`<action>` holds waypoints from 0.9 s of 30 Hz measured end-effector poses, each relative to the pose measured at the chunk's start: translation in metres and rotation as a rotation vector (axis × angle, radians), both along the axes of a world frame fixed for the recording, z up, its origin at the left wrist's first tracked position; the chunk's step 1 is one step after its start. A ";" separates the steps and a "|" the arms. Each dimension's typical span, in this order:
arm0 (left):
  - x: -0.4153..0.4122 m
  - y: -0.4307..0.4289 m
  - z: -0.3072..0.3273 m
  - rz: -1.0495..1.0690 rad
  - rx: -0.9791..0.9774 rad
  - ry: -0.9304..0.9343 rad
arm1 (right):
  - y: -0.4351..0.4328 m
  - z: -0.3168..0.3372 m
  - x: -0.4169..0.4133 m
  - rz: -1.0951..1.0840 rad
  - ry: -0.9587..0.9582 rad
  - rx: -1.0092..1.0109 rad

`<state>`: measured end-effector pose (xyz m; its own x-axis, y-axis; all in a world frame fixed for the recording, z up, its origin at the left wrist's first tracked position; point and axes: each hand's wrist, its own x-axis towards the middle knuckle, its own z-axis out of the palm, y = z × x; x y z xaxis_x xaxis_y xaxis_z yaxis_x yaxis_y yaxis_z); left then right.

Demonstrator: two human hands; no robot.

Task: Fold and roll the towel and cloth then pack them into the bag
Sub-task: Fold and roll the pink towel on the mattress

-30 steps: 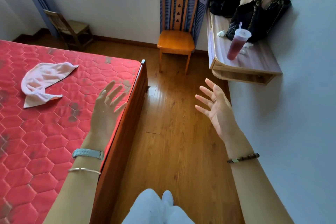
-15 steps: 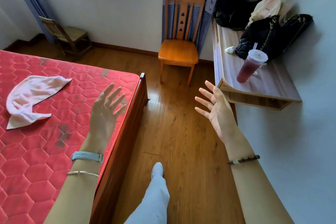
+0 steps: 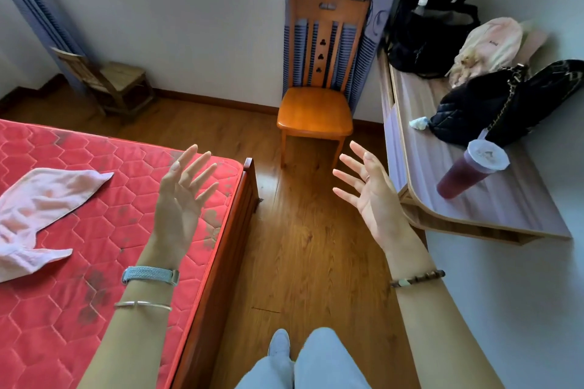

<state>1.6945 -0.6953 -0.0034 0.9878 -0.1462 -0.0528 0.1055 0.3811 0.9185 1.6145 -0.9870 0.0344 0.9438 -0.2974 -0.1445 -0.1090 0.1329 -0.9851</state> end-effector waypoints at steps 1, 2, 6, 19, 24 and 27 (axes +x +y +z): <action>0.010 -0.004 0.000 0.004 -0.006 0.005 | -0.003 -0.001 0.011 -0.003 0.001 -0.002; 0.019 -0.007 0.000 0.008 -0.008 0.008 | -0.006 -0.001 0.019 -0.003 0.003 -0.002; 0.051 -0.023 -0.002 0.030 0.002 0.021 | -0.022 -0.003 0.060 0.011 0.013 -0.012; 0.195 -0.112 -0.010 0.138 0.035 0.046 | -0.108 -0.008 0.237 0.090 0.023 -0.005; 0.239 -0.138 -0.010 0.194 -0.003 0.049 | -0.134 -0.006 0.297 0.146 0.038 -0.039; 0.262 -0.147 -0.010 0.223 -0.012 0.071 | -0.144 -0.006 0.327 0.158 0.057 -0.034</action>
<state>1.9563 -0.8421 -0.0134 0.9896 0.0745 -0.1233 0.0819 0.4132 0.9070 1.9419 -1.1310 0.0282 0.9698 -0.1511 -0.1913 -0.1814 0.0768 -0.9804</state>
